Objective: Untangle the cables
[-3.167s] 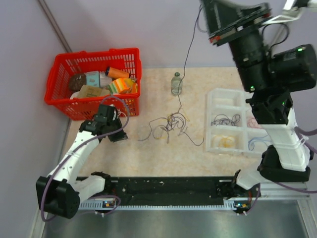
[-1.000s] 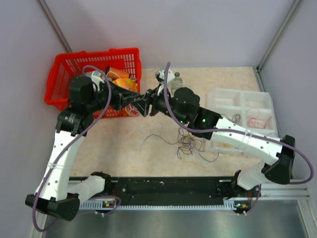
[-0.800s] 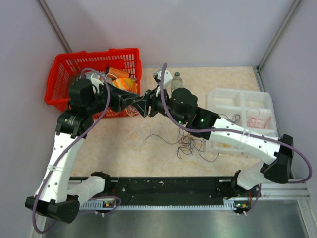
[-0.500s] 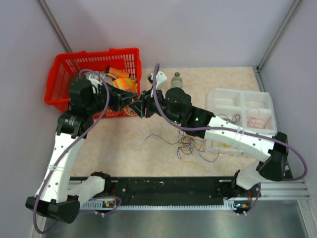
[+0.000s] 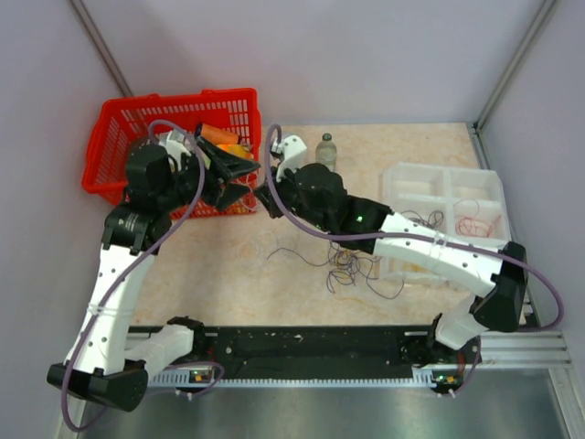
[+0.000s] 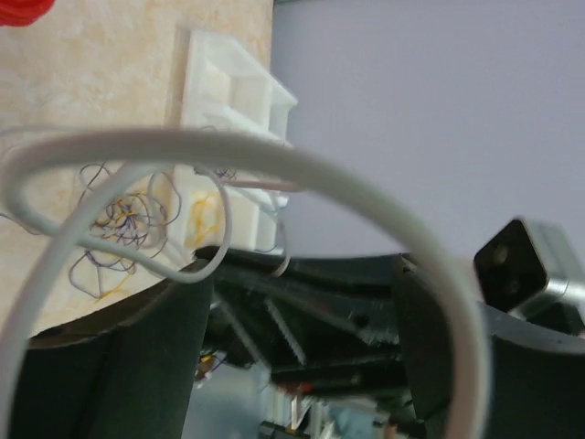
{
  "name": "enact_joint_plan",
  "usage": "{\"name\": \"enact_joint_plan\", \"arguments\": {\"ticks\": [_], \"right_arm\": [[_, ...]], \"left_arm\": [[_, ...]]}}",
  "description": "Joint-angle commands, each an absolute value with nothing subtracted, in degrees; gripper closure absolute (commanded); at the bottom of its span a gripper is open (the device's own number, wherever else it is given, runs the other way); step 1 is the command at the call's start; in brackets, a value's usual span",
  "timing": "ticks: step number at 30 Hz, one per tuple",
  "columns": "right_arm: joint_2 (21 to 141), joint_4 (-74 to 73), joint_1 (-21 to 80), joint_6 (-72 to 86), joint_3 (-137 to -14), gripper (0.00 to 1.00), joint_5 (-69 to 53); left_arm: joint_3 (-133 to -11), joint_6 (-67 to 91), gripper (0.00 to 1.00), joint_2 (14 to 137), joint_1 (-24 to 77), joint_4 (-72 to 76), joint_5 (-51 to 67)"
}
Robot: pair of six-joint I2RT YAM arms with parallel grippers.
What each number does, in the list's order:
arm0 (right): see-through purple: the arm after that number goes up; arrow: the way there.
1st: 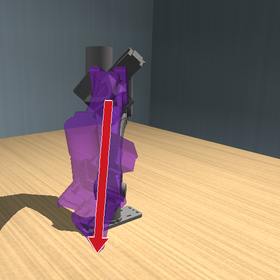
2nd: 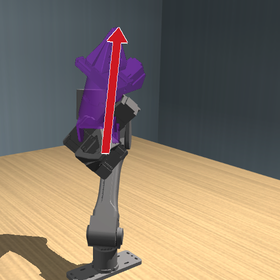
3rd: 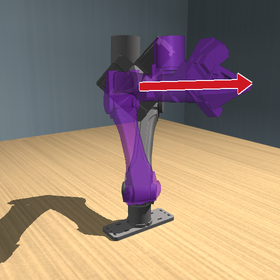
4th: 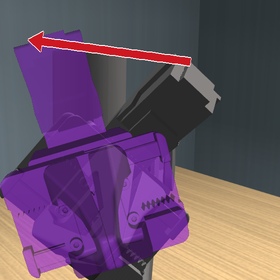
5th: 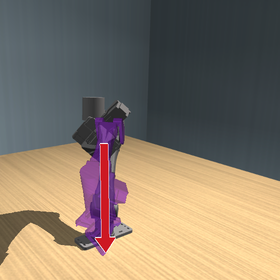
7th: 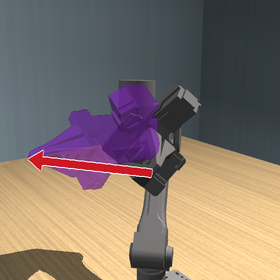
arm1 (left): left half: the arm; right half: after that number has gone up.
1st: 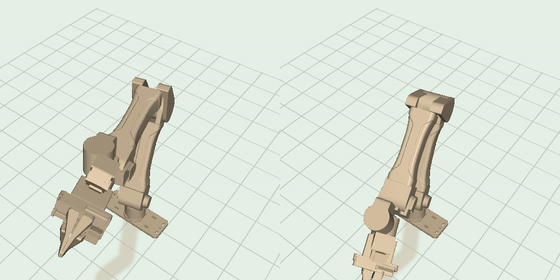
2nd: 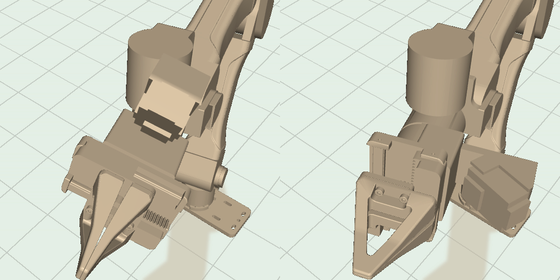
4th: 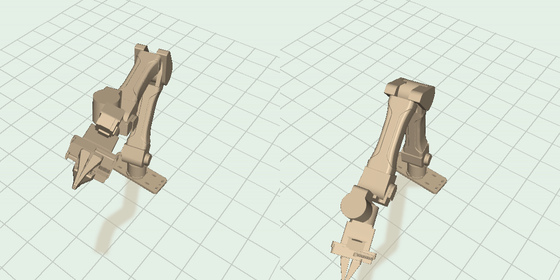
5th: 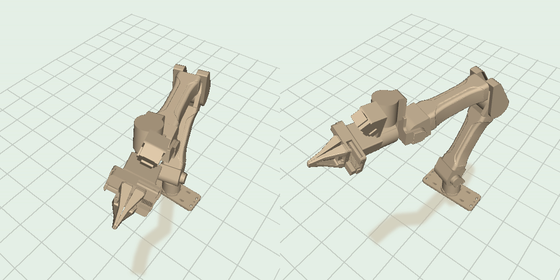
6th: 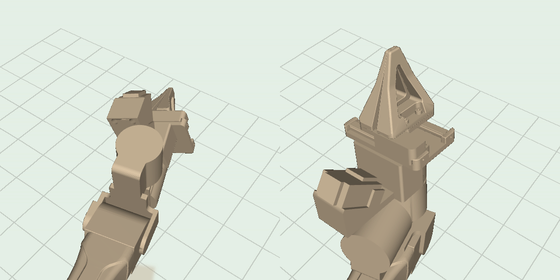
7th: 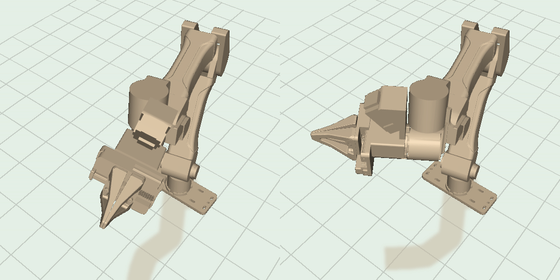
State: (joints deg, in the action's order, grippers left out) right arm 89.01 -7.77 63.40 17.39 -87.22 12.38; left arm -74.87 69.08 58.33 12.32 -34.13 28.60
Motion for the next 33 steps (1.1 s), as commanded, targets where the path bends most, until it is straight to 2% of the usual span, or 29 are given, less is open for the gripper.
{"name": "enact_joint_plan", "arguments": {"ticks": [1,6,12,18,23,26,33], "right_arm": [[80.7,-7.5,59.8,16.1,-84.6,1.00,21.0],[74.0,-11.8,53.5,16.4,-81.3,1.00,22.5],[64.4,-23.6,41.2,17.6,-78.8,1.00,23.9],[60.1,-32.5,21.6,19.5,-75.4,1.00,15.8],[64.6,-36.9,10.2,25.7,-77.3,1.00,7.7],[68.9,-37.4,8.1,26.9,-78.9,1.00,6.3],[77.8,-33.3,5.9,27.0,-78.1,1.00,8.6]], "left_arm": [[-77.8,57.4,0.16,59.6,12.2,-39.2,35.3],[-77.9,47.7,0.17,59.6,12.0,-42.3,36.4],[-77.4,34.6,0.24,59.6,12.1,-47.0,35.7],[-70.6,29.7,0.25,58.9,12.2,-46.4,34.5],[-69.4,24.2,0.25,59.1,12.4,-50.0,30.1],[-68.6,21.9,0.26,58.8,13.1,-52.1,26.1],[-67.4,21.7,0.27,58.7,13.1,-52.1,25.6]]}}
